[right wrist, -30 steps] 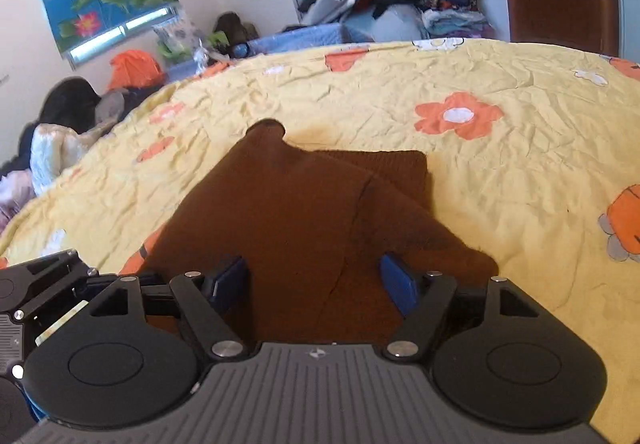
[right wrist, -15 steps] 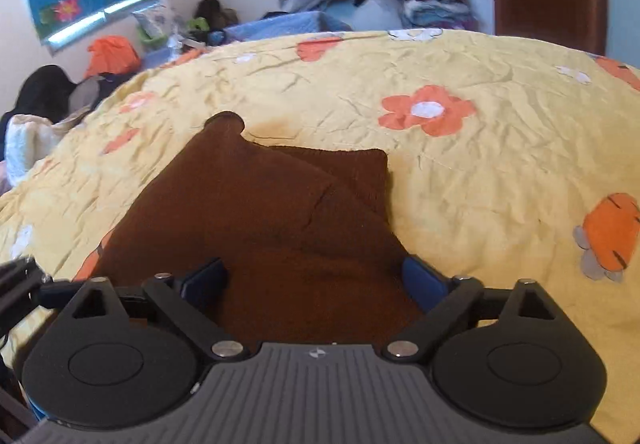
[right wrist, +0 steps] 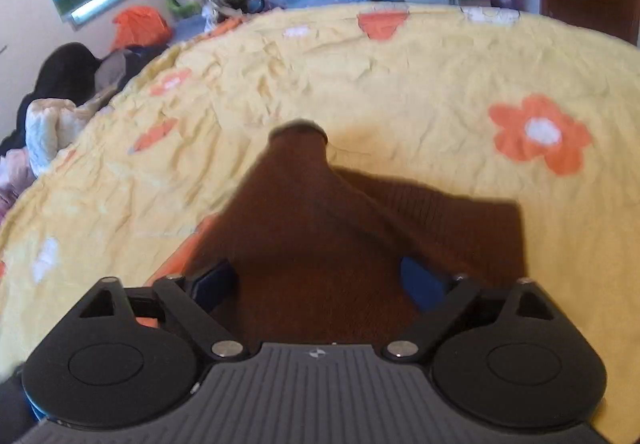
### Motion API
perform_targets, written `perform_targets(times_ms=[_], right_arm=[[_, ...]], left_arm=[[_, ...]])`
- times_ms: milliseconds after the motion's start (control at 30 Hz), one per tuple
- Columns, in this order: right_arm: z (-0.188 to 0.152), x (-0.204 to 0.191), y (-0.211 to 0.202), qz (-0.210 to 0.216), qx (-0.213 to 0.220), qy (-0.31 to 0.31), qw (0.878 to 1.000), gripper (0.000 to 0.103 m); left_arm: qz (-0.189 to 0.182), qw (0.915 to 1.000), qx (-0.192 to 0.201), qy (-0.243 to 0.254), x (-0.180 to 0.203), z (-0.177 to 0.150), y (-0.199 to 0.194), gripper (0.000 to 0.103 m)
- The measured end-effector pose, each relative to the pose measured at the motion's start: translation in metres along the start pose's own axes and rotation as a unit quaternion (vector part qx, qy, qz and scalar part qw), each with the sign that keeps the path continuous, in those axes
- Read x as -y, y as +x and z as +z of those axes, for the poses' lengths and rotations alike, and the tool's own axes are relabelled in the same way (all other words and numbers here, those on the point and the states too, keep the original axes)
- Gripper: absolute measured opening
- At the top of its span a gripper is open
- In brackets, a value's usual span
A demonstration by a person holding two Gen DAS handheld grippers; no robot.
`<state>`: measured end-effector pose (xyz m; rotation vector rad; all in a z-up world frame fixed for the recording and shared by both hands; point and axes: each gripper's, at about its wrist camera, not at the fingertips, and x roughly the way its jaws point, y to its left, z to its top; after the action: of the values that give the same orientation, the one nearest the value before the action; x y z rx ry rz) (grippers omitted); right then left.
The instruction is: Fold small clothes
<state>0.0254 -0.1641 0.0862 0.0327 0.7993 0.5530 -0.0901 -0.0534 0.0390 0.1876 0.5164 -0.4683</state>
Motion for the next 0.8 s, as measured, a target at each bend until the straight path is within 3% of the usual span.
perform_targets(times_ms=[67, 100, 167, 200, 267, 333, 400, 500, 600, 733, 800], right_arm=[[0.004, -0.001, 0.000, 0.002, -0.013, 0.020, 1.000, 0.102], [0.005, -0.003, -0.003, -0.003, -0.018, 0.015, 1.000, 0.095], [0.002, -0.007, -0.017, -0.031, -0.016, 0.004, 0.999, 0.090], [-0.001, -0.008, -0.031, -0.049, -0.009, 0.015, 0.999, 0.093], [-0.014, -0.010, -0.074, -0.067, 0.034, 0.034, 0.997, 0.103], [-0.041, -0.014, -0.124, -0.073, 0.097, 0.048, 0.991, 0.103], [-0.076, -0.013, -0.165, -0.079, 0.127, 0.077, 0.986, 0.103], [-0.136, -0.011, -0.194, -0.093, 0.108, 0.119, 0.983, 0.103], [-0.183, -0.025, -0.197, -0.130, 0.064, 0.107, 0.984, 0.103], [-0.202, -0.055, -0.182, -0.161, 0.048, 0.064, 0.984, 0.103], [-0.194, -0.067, -0.168, -0.209, 0.029, 0.052, 0.976, 0.103]], left_arm=[[0.001, 1.0000, 0.007, 0.000, 0.001, -0.001, -0.003, 0.085], [0.004, 0.9999, 0.015, -0.002, 0.000, -0.002, -0.007, 0.086], [0.031, 0.9989, 0.033, -0.013, -0.001, -0.005, -0.021, 0.085], [0.043, 0.9982, 0.037, -0.020, -0.003, -0.008, -0.031, 0.085], [0.043, 0.9974, 0.040, -0.041, -0.009, -0.016, -0.055, 0.085], [0.049, 0.9964, 0.041, -0.056, -0.014, -0.025, -0.076, 0.086], [0.052, 0.9955, 0.033, -0.072, -0.016, -0.038, -0.095, 0.087], [0.045, 0.9940, 0.003, -0.100, -0.015, -0.053, -0.108, 0.087], [0.040, 0.9926, -0.017, -0.114, -0.010, -0.059, -0.108, 0.087], [0.049, 0.9884, -0.072, -0.125, -0.003, -0.055, -0.086, 0.091], [0.070, 0.9869, -0.078, -0.123, 0.002, -0.053, -0.079, 0.094]])
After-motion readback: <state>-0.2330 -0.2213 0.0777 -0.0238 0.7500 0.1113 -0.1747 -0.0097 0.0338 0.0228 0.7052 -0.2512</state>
